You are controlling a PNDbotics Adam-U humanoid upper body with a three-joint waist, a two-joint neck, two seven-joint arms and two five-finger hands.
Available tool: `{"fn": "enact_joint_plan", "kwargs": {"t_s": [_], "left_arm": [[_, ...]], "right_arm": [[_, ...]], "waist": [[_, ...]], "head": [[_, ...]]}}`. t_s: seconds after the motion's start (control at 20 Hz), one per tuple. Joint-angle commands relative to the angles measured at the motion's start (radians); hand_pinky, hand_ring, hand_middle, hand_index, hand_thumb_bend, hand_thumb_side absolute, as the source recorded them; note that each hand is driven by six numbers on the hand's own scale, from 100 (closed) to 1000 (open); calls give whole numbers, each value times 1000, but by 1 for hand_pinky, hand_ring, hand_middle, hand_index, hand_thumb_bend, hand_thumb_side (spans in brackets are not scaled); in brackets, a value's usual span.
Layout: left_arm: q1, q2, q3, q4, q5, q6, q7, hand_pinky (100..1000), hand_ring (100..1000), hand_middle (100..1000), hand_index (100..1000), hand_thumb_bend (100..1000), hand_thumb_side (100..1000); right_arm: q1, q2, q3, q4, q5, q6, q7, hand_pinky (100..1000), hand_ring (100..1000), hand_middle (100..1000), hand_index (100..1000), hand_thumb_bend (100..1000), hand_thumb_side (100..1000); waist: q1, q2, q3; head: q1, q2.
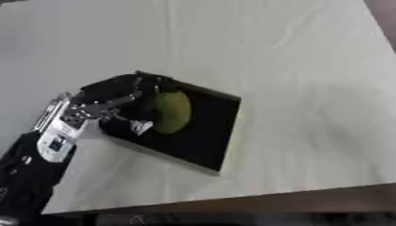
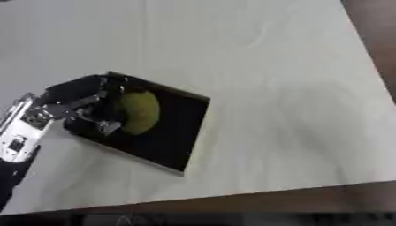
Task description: Pick up objects on the table and place them in the box.
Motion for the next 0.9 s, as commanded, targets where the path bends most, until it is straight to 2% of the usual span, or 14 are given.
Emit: {"fn": "enact_joint_plan", "kwargs": {"t_s": [0.05, 0.15, 0.35, 0.6, 0.65, 0.7, 0.75, 0.8, 0.85, 0.9], "left_arm": [[-3, 14, 11, -21, -35, -108, -77, 947, 902, 926, 954, 100, 164], [-2, 15, 12, -26, -41, -110, -64, 943, 898, 920, 949, 100, 165], [-5, 29, 19, -50, -20, -113, -41, 924, 880, 905, 941, 100, 113], [-8, 46, 25, -79, 26, -107, -35, 917, 873, 901, 939, 100, 115], [-9, 47, 27, -83, 30, -106, -38, 885, 830, 883, 937, 100, 146], [-16, 50, 37, -95, 40, -111, -32, 885, 830, 883, 937, 100, 146], [-20, 57, 48, -114, 52, -115, -22, 888, 831, 887, 941, 100, 208], [-20, 65, 55, -129, 66, -116, -9, 888, 831, 887, 941, 100, 208], [-19, 73, 57, -140, 80, -116, 4, 896, 840, 895, 948, 100, 303], [-18, 80, 58, -148, 96, -117, 13, 898, 842, 898, 950, 100, 335]], "right_arm": [[-6, -21, -12, -15, -4, 4, -2, 822, 817, 693, 784, 100, 361], [-4, -20, -13, -15, -3, 2, -2, 822, 817, 693, 784, 100, 362], [2, -20, -13, -15, -3, 1, -3, 822, 817, 693, 784, 100, 368], [3, -21, -13, -15, -4, 2, -3, 822, 817, 693, 784, 100, 368], [4, -21, -13, -15, -4, 2, -3, 822, 817, 693, 783, 100, 370], [7, -21, -14, -15, -4, 3, -4, 822, 817, 693, 783, 100, 370], [9, -20, -15, -15, -4, 4, -5, 822, 818, 693, 783, 100, 372], [10, -20, -15, -15, -4, 4, -6, 822, 818, 693, 783, 100, 372], [11, -20, -16, -15, -4, 5, -6, 822, 818, 693, 783, 100, 373], [11, -20, -15, -15, -5, 5, -6, 822, 818, 693, 783, 100, 373]], "waist": [[-7, -18, 0], [-7, -19, 1], [-5, -25, 3], [-4, -29, 5], [-4, -30, 5], [-3, -33, 6], [-2, -36, 7], [-1, -37, 7], [-1, -37, 7], [0, -38, 8]], "head": [[0, -4], [0, -4], [1, -2], [0, -2], [0, -2], [-2, -3], [-3, -3], [-3, -3], [-4, -3], [-4, -3]]}}
